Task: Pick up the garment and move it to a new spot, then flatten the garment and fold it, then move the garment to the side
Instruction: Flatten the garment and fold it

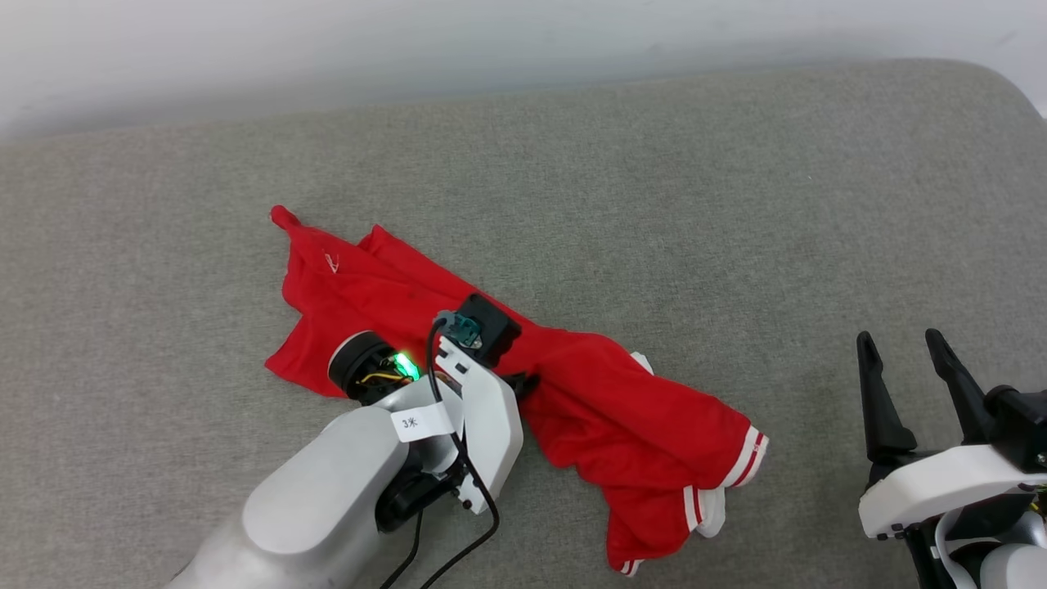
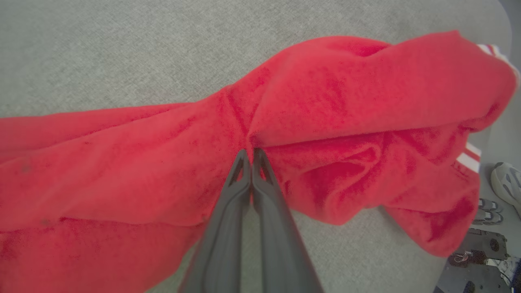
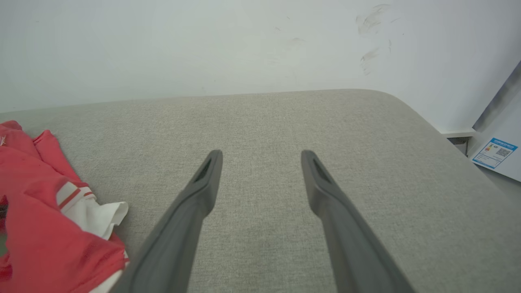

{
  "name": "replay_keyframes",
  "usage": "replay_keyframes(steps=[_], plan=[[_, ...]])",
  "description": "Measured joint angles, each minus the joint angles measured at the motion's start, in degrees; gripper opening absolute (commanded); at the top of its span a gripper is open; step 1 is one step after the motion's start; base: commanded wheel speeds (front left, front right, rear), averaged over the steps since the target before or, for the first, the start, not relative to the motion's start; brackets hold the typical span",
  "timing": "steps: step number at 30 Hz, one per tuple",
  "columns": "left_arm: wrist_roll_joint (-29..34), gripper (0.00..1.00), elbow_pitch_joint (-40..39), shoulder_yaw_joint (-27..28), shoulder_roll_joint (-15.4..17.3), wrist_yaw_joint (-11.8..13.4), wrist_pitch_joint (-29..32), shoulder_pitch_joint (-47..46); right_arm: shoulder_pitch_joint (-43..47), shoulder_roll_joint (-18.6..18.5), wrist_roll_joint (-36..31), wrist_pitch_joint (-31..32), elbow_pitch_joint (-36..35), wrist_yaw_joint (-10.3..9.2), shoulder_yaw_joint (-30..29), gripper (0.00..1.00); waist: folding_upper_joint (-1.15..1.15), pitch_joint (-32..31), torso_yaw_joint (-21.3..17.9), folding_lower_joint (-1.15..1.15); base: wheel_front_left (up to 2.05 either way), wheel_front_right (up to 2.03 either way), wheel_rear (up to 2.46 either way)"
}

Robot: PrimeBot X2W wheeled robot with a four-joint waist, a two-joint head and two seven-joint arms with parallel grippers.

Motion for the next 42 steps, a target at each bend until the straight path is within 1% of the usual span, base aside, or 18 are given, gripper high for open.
replay_keyframes(steps=[4,5,8,13,15,19,21,24,28,29,30,31,32,34,39,42], plan=[[0.74,0.00,-1.79,0.44,1.09,0.13,-3.71,-0.21,-0.02,0.00,-0.02,-0.23,0.54,0.00,-0.83,1.00,0.00,-1.12,1.06,0.00,0.00,0.00,0.00],[0.80,0.00,-2.54,0.85,1.62,0.71,-4.70,-0.14,0.00,0.00,-0.07,-0.22,0.55,0.00,-1.15,1.00,0.00,-1.44,1.42,0.00,0.00,0.00,0.00],[1.27,0.00,-5.04,2.46,3.82,3.03,-6.64,1.68,0.11,0.00,-0.33,-0.19,0.54,0.00,-1.89,1.00,0.00,-2.46,2.68,-0.01,0.00,0.00,0.00],[0.49,0.00,-9.66,4.71,8.70,7.72,-8.05,9.12,0.80,0.01,-0.77,0.27,0.27,0.00,-2.74,1.00,0.00,-4.19,5.03,-0.01,0.00,0.00,0.00],[-0.47,0.00,-11.20,5.26,10.49,9.23,-7.80,12.46,0.96,0.05,-0.83,0.34,-0.03,0.01,-3.12,1.00,0.00,-4.77,5.90,-0.01,0.00,0.00,0.00],[-3.77,0.00,-12.13,6.37,13.07,12.34,-7.26,20.49,1.46,0.03,-0.86,0.78,-0.65,0.00,-3.25,1.00,0.00,-5.55,7.49,-0.01,0.00,0.00,0.00],[-5.21,0.00,-11.85,6.65,13.56,13.33,-7.30,23.88,1.87,0.04,-0.87,0.83,-0.93,0.01,-3.33,1.00,0.00,-5.87,7.99,-0.01,0.00,0.00,0.00],[-7.69,0.00,-10.45,6.99,13.27,13.97,-8.10,28.04,2.17,0.02,-1.00,1.30,-1.32,0.00,-3.18,1.00,0.00,-6.40,8.26,-0.01,0.00,0.00,0.00],[-9.39,0.00,-8.84,7.55,11.39,13.99,-10.59,30.15,3.08,0.02,-1.32,1.89,-1.97,0.00,-3.26,1.00,0.00,-7.29,8.56,-0.01,0.00,0.00,0.00],[-9.44,0.42,-8.46,7.68,10.81,14.18,-11.37,30.22,3.34,0.02,-1.53,2.03,-2.20,0.00,-3.27,1.00,0.00,-7.59,8.65,-0.01,0.00,0.00,0.00],[-9.44,0.75,-8.20,7.75,10.39,14.22,-11.96,30.25,3.56,0.02,-1.67,2.16,-2.46,0.00,-3.32,1.00,0.00,-7.88,8.75,-0.01,0.00,0.00,0.00],[-9.37,0.98,-7.98,7.79,9.98,14.23,-12.88,30.26,3.75,0.02,-1.66,2.37,-2.60,0.00,-3.37,1.00,0.00,-8.20,8.87,-0.01,0.00,0.00,0.00],[-9.07,1.00,-7.80,7.91,9.47,14.55,-13.81,30.25,4.04,0.02,-1.63,2.59,-2.69,0.00,-3.38,1.00,0.00,-8.52,8.97,-0.01,0.00,0.00,0.00],[-8.24,1.00,-7.66,8.10,9.02,15.03,-15.49,30.19,4.56,0.02,-1.68,2.83,-2.82,0.00,-3.30,1.00,0.00,-9.25,9.11,-0.01,0.00,0.00,0.00],[-5.36,1.00,-8.56,9.90,9.04,18.15,-20.84,29.34,5.36,0.02,-1.67,3.35,-3.21,0.00,-3.13,1.00,0.00,-10.95,9.13,-0.02,0.00,0.00,0.00],[-3.72,1.00,-9.79,10.07,8.95,19.25,-22.90,28.66,5.73,0.02,-1.66,3.78,-3.47,0.00,-3.13,1.00,0.00,-11.54,9.03,-0.01,0.00,0.00,0.00]])
